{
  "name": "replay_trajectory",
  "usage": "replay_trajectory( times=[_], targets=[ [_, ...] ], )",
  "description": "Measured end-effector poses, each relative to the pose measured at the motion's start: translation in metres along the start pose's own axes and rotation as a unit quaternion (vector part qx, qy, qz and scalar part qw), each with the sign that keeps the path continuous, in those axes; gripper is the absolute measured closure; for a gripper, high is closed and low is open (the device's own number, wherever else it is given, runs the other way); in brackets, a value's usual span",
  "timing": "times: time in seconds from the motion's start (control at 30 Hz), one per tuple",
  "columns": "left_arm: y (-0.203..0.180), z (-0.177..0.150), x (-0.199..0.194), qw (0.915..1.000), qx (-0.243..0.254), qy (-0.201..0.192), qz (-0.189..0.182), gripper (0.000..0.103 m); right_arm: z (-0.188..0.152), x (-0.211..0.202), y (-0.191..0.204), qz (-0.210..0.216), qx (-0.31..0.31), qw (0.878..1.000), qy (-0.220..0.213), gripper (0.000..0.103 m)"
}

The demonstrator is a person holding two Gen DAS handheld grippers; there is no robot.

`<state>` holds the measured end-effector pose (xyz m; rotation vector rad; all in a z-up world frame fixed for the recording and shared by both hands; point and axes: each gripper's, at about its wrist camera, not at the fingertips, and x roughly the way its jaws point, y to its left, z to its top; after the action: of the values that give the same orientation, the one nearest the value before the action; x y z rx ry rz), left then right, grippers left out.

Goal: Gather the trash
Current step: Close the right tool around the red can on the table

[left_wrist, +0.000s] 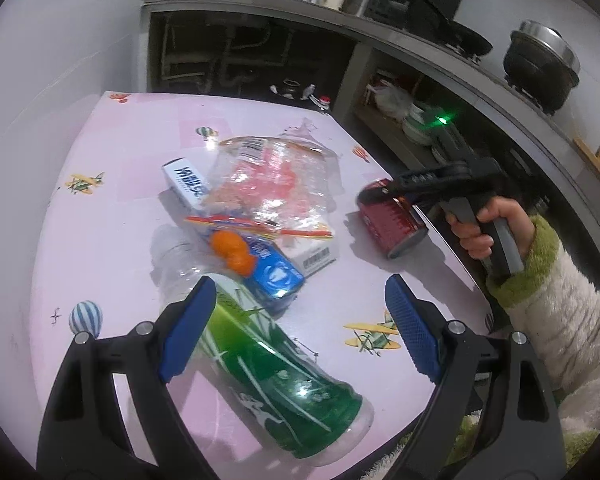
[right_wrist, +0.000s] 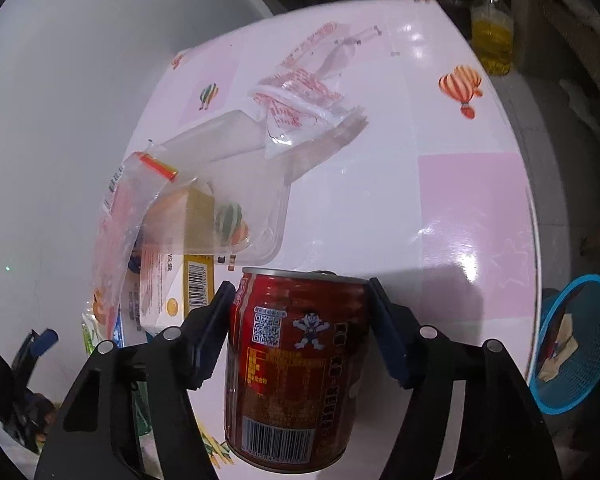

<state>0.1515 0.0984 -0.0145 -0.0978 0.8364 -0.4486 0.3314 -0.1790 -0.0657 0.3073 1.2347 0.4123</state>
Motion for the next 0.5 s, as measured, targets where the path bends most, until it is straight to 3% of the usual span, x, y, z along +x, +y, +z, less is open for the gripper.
replay_trajectory(
  times=[0.23,0.5],
  targets=[
    [0.012,0.001,-0.011,0.9996,-0.013,-0.024,0.005,0.021,-0.032,-0.034,0.026,-0.042,-0.070,0.992,-0.097,0.039],
    [0.009,0.005,-0.004,0.9996,-0.013,-0.026,-0.005,0.021,-0.074,-0.048,0.052,-0.102,-0.141,0.969,-0.176,0.039]
  ],
)
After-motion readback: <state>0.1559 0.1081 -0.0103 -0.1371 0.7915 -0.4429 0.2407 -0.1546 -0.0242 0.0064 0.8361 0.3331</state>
